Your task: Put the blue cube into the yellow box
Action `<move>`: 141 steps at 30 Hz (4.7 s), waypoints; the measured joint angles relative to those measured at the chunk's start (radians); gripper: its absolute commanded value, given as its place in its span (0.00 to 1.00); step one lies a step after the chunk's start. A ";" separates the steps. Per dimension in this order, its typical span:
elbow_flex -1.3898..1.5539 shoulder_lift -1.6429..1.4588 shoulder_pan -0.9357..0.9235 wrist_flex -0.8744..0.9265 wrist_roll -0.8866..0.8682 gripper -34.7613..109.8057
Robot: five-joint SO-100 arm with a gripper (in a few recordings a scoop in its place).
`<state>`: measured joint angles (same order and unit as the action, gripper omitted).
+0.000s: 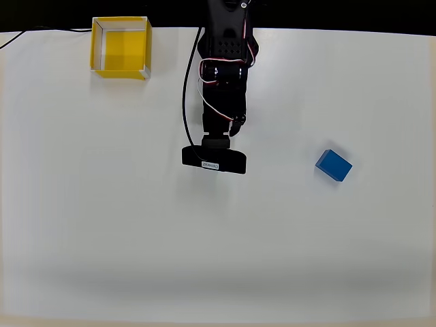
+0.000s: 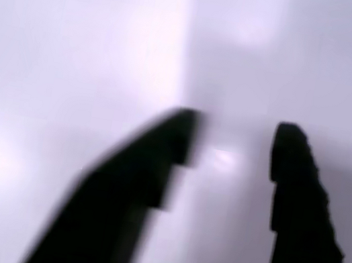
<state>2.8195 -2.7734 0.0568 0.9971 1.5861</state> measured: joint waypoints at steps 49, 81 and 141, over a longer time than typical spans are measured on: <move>-1.045 1.293 0.703 -0.328 -0.038 0.57; -0.963 1.453 0.752 -0.471 -0.103 0.32; -0.614 0.502 -1.620 -0.126 0.196 0.25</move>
<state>2.2059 -2.2718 -1.5631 0.8713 1.7825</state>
